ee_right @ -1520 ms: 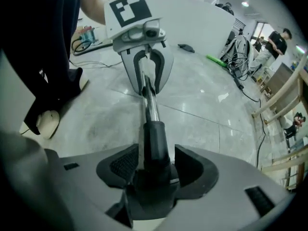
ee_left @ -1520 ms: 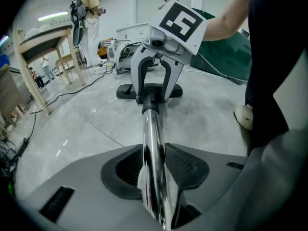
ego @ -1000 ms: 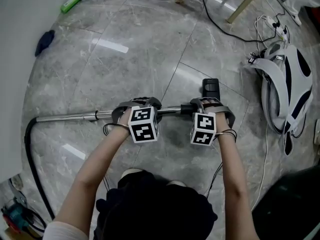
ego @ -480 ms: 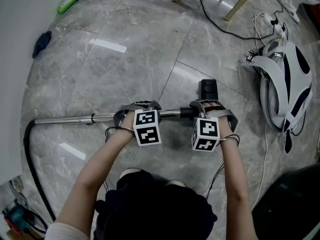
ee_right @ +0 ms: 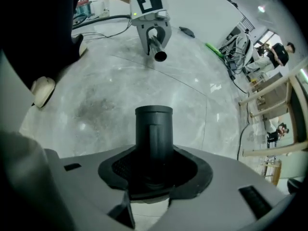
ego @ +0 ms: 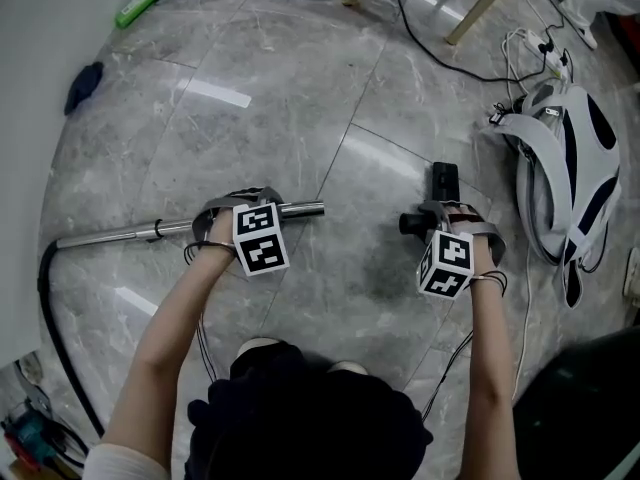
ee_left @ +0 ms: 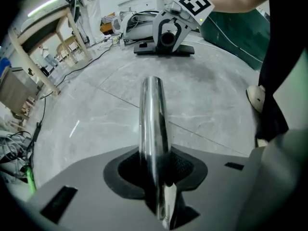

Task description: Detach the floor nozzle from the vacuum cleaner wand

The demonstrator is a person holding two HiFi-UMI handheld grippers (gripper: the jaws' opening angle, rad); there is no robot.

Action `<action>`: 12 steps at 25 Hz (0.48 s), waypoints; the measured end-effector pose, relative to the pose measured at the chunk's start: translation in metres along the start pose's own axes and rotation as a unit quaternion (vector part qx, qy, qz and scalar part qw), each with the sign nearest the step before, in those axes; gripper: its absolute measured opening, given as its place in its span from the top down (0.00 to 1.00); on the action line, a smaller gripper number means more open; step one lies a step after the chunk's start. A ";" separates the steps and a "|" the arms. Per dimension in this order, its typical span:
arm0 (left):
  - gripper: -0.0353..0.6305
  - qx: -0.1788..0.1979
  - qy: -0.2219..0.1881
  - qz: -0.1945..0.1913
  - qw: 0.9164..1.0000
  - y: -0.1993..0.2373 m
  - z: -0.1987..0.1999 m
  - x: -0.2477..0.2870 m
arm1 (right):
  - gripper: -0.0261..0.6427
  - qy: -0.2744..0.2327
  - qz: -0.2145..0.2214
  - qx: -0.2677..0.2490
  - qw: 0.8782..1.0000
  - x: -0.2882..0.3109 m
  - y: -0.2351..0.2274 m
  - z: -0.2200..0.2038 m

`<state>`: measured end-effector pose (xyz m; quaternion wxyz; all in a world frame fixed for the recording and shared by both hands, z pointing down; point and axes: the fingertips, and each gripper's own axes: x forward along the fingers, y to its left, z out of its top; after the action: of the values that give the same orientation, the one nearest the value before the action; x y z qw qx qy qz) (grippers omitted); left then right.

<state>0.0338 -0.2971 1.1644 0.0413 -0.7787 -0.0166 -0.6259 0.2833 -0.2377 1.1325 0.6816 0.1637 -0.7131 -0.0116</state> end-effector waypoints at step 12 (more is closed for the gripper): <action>0.59 -0.066 -0.098 -0.101 0.988 -0.031 0.017 -0.002 | 0.67 -0.051 0.012 0.013 0.999 0.007 0.017 0.028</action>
<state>0.0472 -0.2645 1.1604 -0.0754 -0.8314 -0.0576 -0.5476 0.2519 -0.2286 1.1413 0.6425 0.1627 -0.7488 -0.0027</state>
